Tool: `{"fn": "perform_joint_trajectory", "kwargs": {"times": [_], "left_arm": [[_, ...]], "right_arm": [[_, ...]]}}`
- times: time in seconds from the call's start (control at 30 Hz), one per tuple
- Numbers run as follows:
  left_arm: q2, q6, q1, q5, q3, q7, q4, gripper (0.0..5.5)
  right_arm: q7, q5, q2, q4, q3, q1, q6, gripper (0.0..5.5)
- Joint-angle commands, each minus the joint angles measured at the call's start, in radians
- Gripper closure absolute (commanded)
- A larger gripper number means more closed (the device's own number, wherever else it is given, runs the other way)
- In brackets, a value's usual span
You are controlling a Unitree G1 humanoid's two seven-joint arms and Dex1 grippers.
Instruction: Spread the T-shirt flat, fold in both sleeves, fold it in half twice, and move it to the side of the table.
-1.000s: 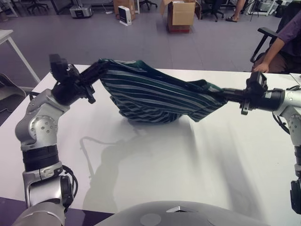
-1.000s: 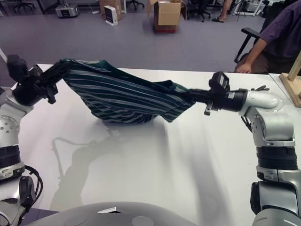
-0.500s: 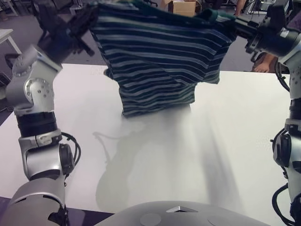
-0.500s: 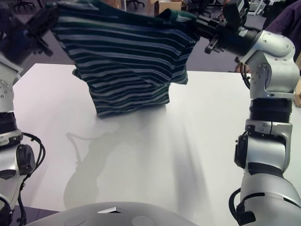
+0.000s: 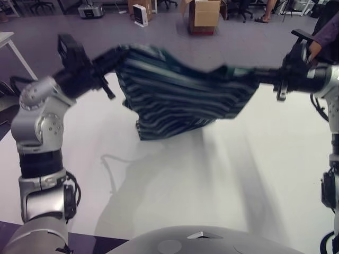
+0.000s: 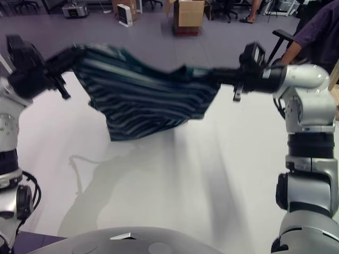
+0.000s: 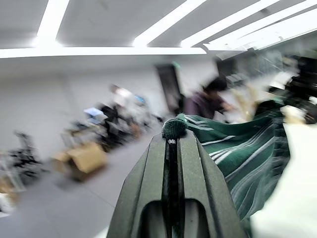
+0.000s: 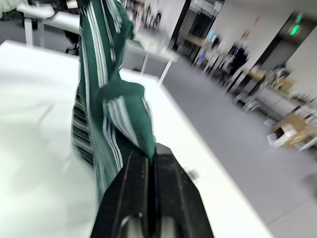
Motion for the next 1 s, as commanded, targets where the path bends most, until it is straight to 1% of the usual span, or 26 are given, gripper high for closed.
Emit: {"fn": "perform_joint_trajectory", "kwargs": {"times": [0.03,0.07,0.13,0.23,0.3,0.37,0.43,0.5,0.53,0.57,0.63,0.7,0.77,0.83,0.9,0.93,0.97,1.0], "left_arm": [[0.033,0.073,0.372,-0.037,-0.11,-0.035,-0.321,5.48],[0.045,0.08,0.442,-0.026,-0.145,-0.043,-0.379,5.48],[0.07,0.074,0.538,0.022,-0.203,-0.06,-0.422,5.48],[0.114,-0.007,0.636,0.185,-0.317,-0.075,-0.386,5.48],[0.128,-0.059,0.684,0.258,-0.353,-0.075,-0.351,5.48],[0.138,-0.125,0.742,0.321,-0.364,-0.07,-0.286,5.48],[0.137,-0.165,0.81,0.358,-0.386,-0.063,-0.276,5.48],[0.142,-0.169,0.859,0.369,-0.43,-0.071,-0.317,5.48],[0.15,-0.162,0.877,0.37,-0.452,-0.078,-0.338,5.17],[0.164,-0.153,0.894,0.373,-0.468,-0.084,-0.36,5.05],[0.217,-0.138,0.934,0.374,-0.476,-0.111,-0.397,4.65],[0.281,-0.114,0.971,0.335,-0.451,-0.156,-0.43,4.34],[0.35,-0.077,0.995,0.268,-0.396,-0.215,-0.456,4.0],[0.401,-0.059,0.961,0.223,-0.314,-0.257,-0.433,3.75],[0.409,-0.021,0.869,0.135,-0.217,-0.268,-0.397,3.47],[0.408,0.005,0.823,0.076,-0.17,-0.272,-0.388,3.22],[0.403,0.041,0.752,-0.011,-0.118,-0.273,-0.373,3.01],[0.382,0.066,0.66,-0.073,-0.091,-0.255,-0.34,2.88]], "right_arm": [[0.033,-0.017,-0.067,-0.175,0.032,0.253,0.02,5.5],[0.032,-0.03,-0.073,-0.197,0.039,0.302,0.013,5.5],[0.035,-0.066,-0.087,-0.215,0.066,0.366,-0.013,5.5],[0.087,-0.149,-0.139,-0.213,0.132,0.47,-0.096,5.5],[0.129,-0.201,-0.19,-0.195,0.165,0.546,-0.165,5.5],[0.154,-0.233,-0.227,-0.174,0.179,0.608,-0.215,5.5],[0.149,-0.281,-0.242,-0.156,0.203,0.661,-0.272,5.5],[0.124,-0.312,-0.233,-0.158,0.219,0.692,-0.3,5.5],[0.111,-0.318,-0.225,-0.164,0.222,0.697,-0.301,5.19],[0.111,-0.306,-0.223,-0.18,0.219,0.699,-0.285,5.07],[0.124,-0.247,-0.231,-0.217,0.192,0.702,-0.239,4.65],[0.162,-0.165,-0.258,-0.26,0.151,0.703,-0.172,4.3],[0.218,-0.071,-0.292,-0.287,0.104,0.678,-0.102,3.9],[0.226,-0.011,-0.284,-0.265,0.077,0.583,-0.042,3.62],[0.182,-0.012,-0.239,-0.215,0.078,0.496,-0.024,3.29],[0.137,-0.043,-0.203,-0.176,0.093,0.457,-0.04,3.01],[0.072,-0.105,-0.153,-0.118,0.127,0.417,-0.076,2.79],[0.014,-0.159,-0.105,-0.068,0.162,0.392,-0.102,2.76]]}}
